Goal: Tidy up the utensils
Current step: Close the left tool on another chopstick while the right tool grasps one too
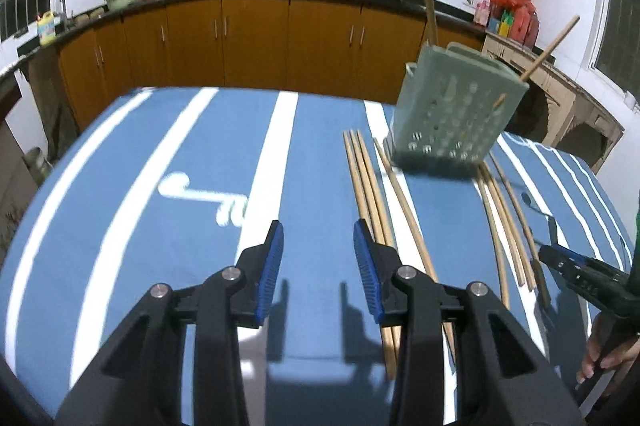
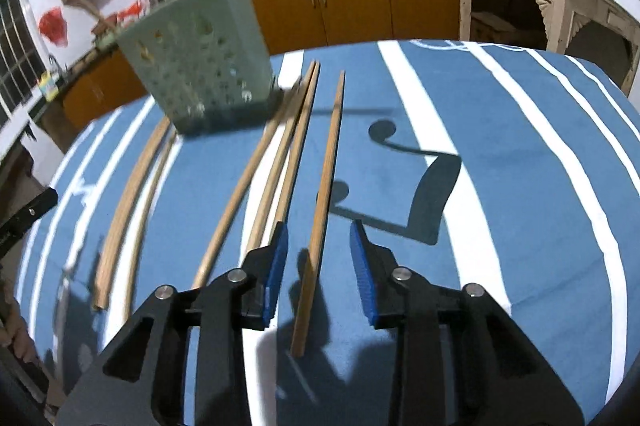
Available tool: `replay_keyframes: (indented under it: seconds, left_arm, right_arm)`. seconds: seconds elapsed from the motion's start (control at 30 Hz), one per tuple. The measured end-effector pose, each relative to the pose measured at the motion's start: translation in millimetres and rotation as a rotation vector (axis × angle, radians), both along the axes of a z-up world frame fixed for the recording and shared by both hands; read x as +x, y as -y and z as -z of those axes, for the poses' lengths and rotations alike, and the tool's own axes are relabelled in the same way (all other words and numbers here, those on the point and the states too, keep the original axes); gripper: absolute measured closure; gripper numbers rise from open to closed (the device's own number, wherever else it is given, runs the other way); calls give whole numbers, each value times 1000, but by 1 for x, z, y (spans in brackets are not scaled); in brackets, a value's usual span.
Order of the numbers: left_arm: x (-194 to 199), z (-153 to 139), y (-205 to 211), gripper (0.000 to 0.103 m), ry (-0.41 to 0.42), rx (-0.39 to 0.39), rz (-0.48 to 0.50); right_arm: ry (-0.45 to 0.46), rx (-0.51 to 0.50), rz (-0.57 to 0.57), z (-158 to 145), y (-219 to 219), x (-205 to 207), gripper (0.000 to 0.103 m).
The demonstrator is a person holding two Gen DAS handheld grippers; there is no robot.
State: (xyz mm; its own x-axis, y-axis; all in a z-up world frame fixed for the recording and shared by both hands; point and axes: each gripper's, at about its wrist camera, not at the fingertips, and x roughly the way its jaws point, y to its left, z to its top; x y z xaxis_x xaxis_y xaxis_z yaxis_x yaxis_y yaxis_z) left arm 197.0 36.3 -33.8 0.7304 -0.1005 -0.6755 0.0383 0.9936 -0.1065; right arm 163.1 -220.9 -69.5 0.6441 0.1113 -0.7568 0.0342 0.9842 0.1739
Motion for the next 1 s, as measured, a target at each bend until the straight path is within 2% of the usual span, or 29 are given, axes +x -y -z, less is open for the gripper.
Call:
replay_keyframes:
  seconds: [0.1, 0.2, 0.23, 0.33, 0.5, 0.63, 1.0]
  left_arm:
    - [1, 7, 4, 67, -19, -4, 6]
    - [3, 12, 6, 67, -32, -8, 15]
    - [3, 14, 7, 67, -35, -9, 18]
    - [4, 17, 12, 68, -48, -14, 30]
    - [6, 26, 22, 77, -81, -18, 70]
    - [8, 33, 33, 85, -106, -11, 105]
    - [12, 45, 48, 91, -136, 28, 119]
  right_arm:
    - [-1, -34, 2, 5, 0, -2, 82]
    - [4, -69, 16, 5, 0, -4, 94]
    - [4, -68, 18, 5, 1, -4, 95]
    - [3, -71, 43, 4, 8, -4, 95]
    - [-8, -31, 187, 5, 40, -1, 95]
    - [-9, -42, 183, 5, 44, -2, 95]
    - [-4, -71, 171, 5, 39, -1, 95]
